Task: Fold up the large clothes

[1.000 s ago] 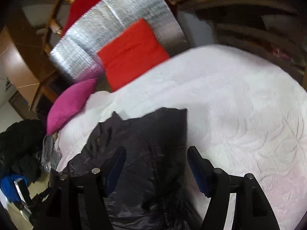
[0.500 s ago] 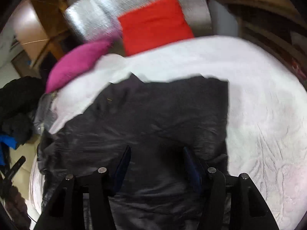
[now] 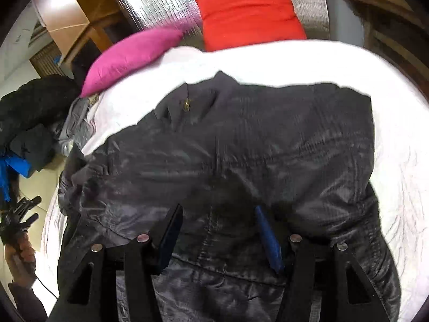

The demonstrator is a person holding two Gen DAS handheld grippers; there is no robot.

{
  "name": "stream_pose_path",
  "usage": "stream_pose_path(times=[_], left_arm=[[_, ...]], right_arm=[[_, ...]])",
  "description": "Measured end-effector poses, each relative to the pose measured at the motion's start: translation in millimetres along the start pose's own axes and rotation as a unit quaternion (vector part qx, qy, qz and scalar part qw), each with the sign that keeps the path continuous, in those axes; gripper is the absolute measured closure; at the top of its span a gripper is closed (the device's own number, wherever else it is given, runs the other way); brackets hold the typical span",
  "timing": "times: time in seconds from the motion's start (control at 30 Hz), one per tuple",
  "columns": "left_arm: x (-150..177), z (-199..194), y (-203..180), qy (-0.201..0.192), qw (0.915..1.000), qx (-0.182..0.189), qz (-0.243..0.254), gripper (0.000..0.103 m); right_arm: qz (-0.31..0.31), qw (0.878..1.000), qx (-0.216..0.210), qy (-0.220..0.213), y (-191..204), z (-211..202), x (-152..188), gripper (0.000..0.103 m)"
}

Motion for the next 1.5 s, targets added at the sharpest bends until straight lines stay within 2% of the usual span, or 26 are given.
stream_pose_path(times=[0.13,0.33,0.37,0.4,0.43,0.47,0.53,0.6,0.67,0.8,0.9,1.0,1.03,1.1,1.13,1.2,1.23,1.3,1.37,1.43,1.47,1.5], left_arm=[[-5,32,16,0.024,0.9981,0.011,-0.056,0.019],[-13,73,23,0.047,0.9872,0.067,-0.136,0.021],[-14,78,22,0.047,0.9856,0.074,-0.145,0.026],[-14,80,21,0.048,0.9847,0.079,-0.147,0.040],[-15,85,18,0.053,0.9835,0.088,-0.149,0.048],[-14,92,15,0.063,0.9820,0.095,-0.150,0.062],[-13,99,13,0.067,0.9828,0.087,-0.149,0.070],[-14,101,10,0.060,0.9855,0.077,-0.139,0.091],[-21,94,3,0.038,0.9876,0.079,-0.130,0.096],[-35,57,-28,-0.015,0.9954,0.066,-0.068,0.099],[-36,17,-76,-0.052,0.9952,0.083,0.006,0.099],[-20,-18,-130,-0.077,0.9875,0.108,0.085,0.099],[-5,-30,-158,-0.079,0.9808,0.132,0.119,0.099],[20,-41,-196,-0.074,0.9706,0.157,0.166,0.099],[46,-45,-222,-0.065,0.9624,0.170,0.202,0.099],[81,-42,-250,-0.044,0.9520,0.180,0.243,0.099],[110,-36,-268,-0.023,0.9438,0.183,0.274,0.099],[144,-18,-282,0.004,0.9378,0.165,0.305,0.098],[182,7,-283,0.053,0.9329,0.133,0.330,0.097],[200,20,-276,0.089,0.9293,0.118,0.338,0.087],[207,20,-270,0.111,0.9271,0.125,0.336,0.078],[208,15,-267,0.114,0.9273,0.134,0.331,0.066]], right_arm=[[0.009,1.000,0.004,0.018,-1,10,5,0.043],[0.015,0.999,0.003,0.029,-6,15,11,0.043],[0.015,0.999,0.002,0.030,-6,15,12,0.043],[0.014,0.999,0.002,0.030,-5,16,12,0.043],[0.013,0.999,0.002,0.031,-6,15,13,0.043],[0.011,0.999,0.002,0.031,-6,15,13,0.043],[0.007,0.999,0.002,0.032,-8,14,14,0.043],[0.005,0.999,0.000,0.032,-7,15,14,0.043],[0.004,0.999,-0.002,0.032,-7,15,14,0.043],[0.004,0.999,-0.005,0.032,-8,14,14,0.043],[0.012,0.999,-0.007,0.033,-9,12,14,0.043],[0.028,0.999,-0.014,0.034,-13,8,12,0.043],[0.034,0.999,-0.015,0.033,-15,7,12,0.043],[0.049,0.998,-0.019,0.032,-20,5,11,0.043],[0.054,0.998,-0.020,0.032,-22,4,10,0.043],[0.067,0.997,-0.026,0.031,-27,1,10,0.043],[0.070,0.997,-0.028,0.031,-29,1,10,0.043],[0.073,0.996,-0.029,0.031,-31,-1,10,0.043],[0.074,0.996,-0.030,0.029,-34,-3,11,0.043],[0.076,0.996,-0.034,0.029,-35,-5,11,0.043],[0.076,0.996,-0.035,0.029,-35,-6,12,0.043],[0.075,0.996,-0.036,0.028,-36,-8,12,0.043]])
Point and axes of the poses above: each gripper's, at about its wrist camera, not at the fingertips, and z roughly the way its jaws point, y to its left, x to its underside, the point moved 7 cm from there along z, roughly the way its jaws point, and after that the axes turned 7 degrees about x, right-handed, at the moved point
